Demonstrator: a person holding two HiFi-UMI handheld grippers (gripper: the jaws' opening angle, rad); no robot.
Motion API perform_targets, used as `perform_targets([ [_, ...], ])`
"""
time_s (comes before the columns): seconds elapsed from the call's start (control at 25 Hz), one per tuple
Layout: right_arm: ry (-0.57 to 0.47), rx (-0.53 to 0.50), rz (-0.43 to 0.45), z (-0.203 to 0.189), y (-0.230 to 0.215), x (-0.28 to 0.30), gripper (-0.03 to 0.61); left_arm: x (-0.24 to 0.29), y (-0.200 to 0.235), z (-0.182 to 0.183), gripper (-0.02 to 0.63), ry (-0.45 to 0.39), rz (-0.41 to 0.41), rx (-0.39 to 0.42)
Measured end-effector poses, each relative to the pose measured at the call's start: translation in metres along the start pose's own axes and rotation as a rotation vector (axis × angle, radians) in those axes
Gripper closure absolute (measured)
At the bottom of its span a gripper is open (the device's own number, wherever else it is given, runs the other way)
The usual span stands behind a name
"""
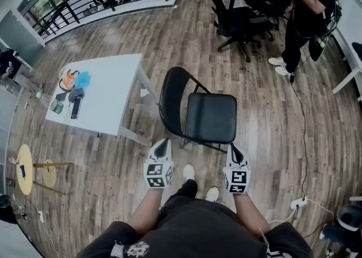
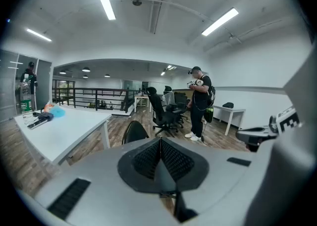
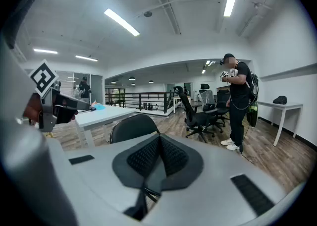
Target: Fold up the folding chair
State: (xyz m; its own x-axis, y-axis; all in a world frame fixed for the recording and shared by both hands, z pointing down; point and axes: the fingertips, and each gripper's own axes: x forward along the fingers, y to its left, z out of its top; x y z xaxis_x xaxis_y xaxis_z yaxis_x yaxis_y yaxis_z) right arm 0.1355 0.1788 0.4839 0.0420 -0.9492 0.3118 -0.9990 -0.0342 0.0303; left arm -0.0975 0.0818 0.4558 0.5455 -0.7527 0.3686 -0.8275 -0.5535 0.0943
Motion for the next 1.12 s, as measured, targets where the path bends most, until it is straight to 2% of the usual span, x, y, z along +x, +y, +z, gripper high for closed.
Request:
perform_targets([
  [0.2, 0.031, 0.012, -0.024, 0.004, 0.009, 0.064, 0.565, 0.053, 0.049, 0.002, 0.607, 0.071, -0.001, 0.024],
  [0.52, 0.094, 0.028, -0.068, -0.009, 0.009, 0.133, 0.565, 0.122, 0.093, 0.001, 0.607, 0.134, -0.059, 0.05],
  [0.72, 0.169, 0.063, -0.065, -0.038, -0.004, 0.166, 0.564, 0.153, 0.124, -0.009, 0.607, 0.207, -0.003, 0.025],
  [0.92, 0.281, 0.089, -0.06, -0.096, -0.041, 0.199, 0.565, 0.182, 0.14, -0.029, 0.473, 0.315, 0.036, 0.001],
  [1.12, 0.418, 0.208, -0.015, -0.16, -0.075, 0.248, 0.563, 0.223, 0.153, -0.037, 0.415, 0.386, 0.055, -0.027],
])
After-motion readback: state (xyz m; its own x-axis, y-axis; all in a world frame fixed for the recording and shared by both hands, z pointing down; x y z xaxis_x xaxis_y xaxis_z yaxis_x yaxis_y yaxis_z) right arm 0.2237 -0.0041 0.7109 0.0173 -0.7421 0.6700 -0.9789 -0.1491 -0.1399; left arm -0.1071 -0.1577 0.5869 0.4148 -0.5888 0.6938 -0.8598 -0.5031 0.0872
